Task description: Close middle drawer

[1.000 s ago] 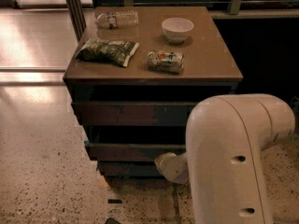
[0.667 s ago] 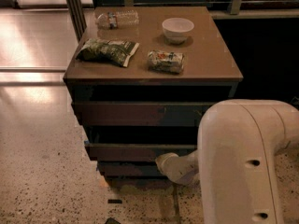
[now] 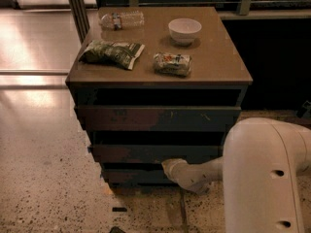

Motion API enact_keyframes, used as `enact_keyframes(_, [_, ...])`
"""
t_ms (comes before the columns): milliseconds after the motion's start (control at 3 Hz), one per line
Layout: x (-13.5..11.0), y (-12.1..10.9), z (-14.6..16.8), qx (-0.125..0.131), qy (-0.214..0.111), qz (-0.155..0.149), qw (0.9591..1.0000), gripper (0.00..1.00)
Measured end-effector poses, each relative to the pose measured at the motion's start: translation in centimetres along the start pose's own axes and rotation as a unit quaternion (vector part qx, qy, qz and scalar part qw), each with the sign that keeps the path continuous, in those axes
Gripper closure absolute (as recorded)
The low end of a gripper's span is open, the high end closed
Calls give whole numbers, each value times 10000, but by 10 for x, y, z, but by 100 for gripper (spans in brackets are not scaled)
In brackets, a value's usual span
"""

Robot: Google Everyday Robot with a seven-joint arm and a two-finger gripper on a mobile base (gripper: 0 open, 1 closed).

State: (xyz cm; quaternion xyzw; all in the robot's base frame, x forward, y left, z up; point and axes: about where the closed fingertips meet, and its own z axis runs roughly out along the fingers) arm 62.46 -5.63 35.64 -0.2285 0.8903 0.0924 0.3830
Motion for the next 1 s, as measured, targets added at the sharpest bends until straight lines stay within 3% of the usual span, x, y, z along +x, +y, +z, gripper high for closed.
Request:
enact_keyframes(333, [-8,-12,4,-58,-311,489,9983,100])
enact_keyframes(667, [-13,-21,5,-30,-534,756,9957,100])
enact_keyframes(1000, [-13,-21,5,-30,-534,755,9957,100])
